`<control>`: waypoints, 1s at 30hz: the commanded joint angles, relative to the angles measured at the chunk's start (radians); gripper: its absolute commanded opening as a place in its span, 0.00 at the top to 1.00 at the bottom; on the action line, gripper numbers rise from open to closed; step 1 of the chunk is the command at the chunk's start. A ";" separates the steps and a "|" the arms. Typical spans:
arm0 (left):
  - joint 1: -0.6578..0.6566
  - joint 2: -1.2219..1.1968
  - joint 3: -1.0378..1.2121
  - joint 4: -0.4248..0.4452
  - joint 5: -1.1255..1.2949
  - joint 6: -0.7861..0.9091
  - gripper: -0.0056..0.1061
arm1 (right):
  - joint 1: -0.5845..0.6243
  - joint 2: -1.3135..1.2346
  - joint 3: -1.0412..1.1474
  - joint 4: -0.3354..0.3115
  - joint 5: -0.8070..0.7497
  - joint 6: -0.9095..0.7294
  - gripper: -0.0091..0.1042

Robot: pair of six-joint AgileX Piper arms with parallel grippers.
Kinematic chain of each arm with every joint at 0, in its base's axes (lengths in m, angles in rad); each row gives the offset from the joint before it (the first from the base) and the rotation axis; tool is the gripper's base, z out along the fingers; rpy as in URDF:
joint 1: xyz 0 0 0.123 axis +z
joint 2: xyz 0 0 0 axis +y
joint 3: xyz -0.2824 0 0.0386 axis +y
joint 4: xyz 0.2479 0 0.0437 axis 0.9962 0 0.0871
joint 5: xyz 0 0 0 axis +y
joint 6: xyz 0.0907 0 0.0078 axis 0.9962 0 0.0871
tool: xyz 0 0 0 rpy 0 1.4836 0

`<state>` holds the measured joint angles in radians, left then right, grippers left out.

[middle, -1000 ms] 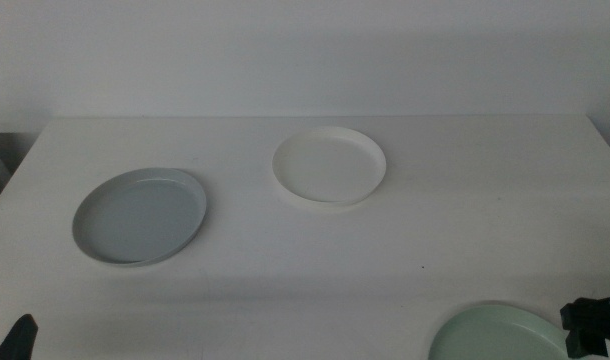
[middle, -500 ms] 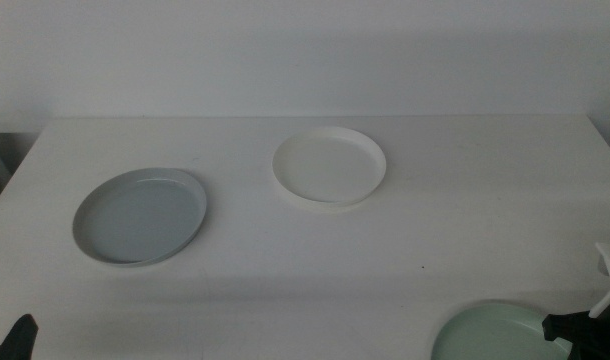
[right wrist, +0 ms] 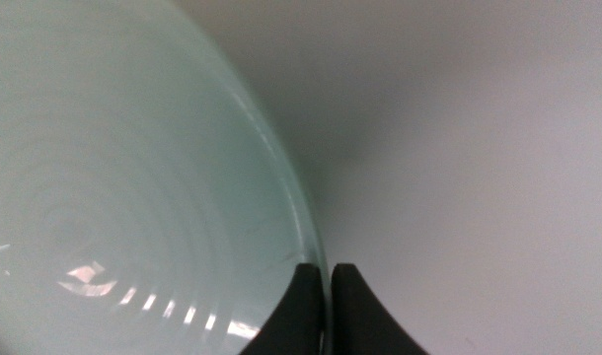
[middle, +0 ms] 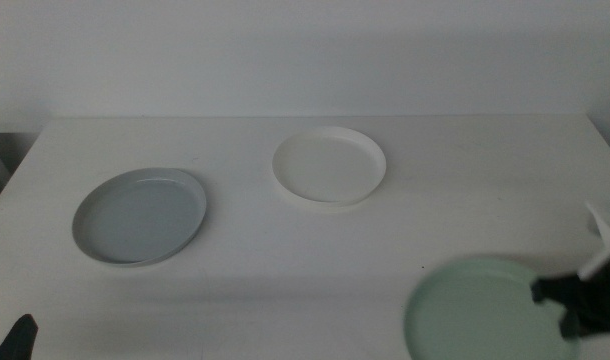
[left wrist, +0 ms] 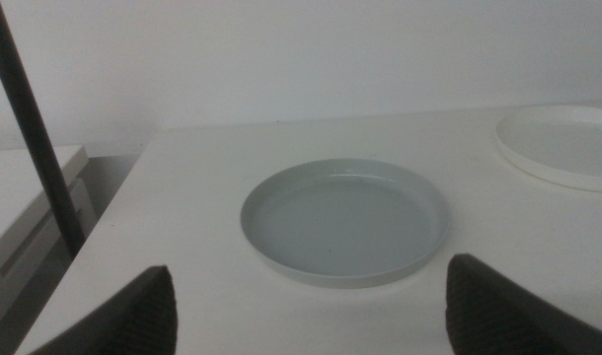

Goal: Stack the three bowls on top of each other.

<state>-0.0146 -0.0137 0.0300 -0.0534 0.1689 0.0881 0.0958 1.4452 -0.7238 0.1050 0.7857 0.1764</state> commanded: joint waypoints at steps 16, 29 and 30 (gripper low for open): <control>0.002 -0.014 0.006 0.001 -0.077 -0.014 0.14 | 0.275 0.292 -0.520 0.126 0.005 0.002 0.92; 0.002 -0.014 0.006 0.001 -0.077 -0.014 0.14 | 0.341 0.483 -0.632 0.165 0.027 -0.009 0.92; 0.002 -0.014 0.006 0.001 -0.077 -0.014 0.14 | 0.341 0.485 -0.632 0.165 0.027 -0.009 0.92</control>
<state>-0.0146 -0.0137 0.0300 -0.0534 0.1689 0.0881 0.4332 1.9787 -1.3255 0.2686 0.8146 0.1764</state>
